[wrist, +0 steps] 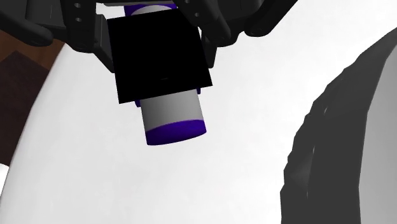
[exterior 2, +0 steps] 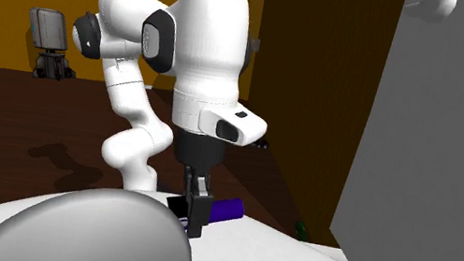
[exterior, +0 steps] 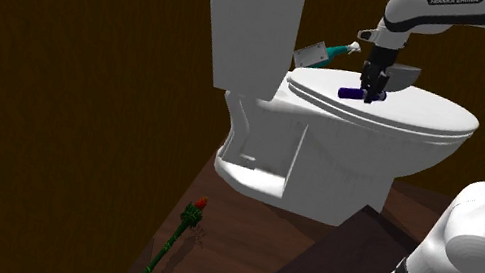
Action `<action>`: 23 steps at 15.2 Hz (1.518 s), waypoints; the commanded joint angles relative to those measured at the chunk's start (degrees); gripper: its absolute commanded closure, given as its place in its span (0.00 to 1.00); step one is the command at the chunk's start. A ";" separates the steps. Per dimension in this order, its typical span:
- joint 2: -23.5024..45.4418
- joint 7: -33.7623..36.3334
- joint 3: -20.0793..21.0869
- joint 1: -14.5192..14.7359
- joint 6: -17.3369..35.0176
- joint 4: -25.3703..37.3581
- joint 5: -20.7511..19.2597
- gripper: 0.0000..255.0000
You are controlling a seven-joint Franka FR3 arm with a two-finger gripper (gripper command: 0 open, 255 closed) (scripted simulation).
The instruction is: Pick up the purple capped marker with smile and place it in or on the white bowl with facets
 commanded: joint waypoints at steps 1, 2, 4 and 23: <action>-0.18 0.02 0.19 0.02 -1.19 0.98 0.01 1.00; -0.12 -0.03 0.26 0.07 -1.95 1.80 0.09 1.00; 0.01 -0.12 0.40 0.16 -3.47 3.44 0.23 1.00; 4.09 -1.85 0.69 1.09 -18.05 21.84 2.17 1.00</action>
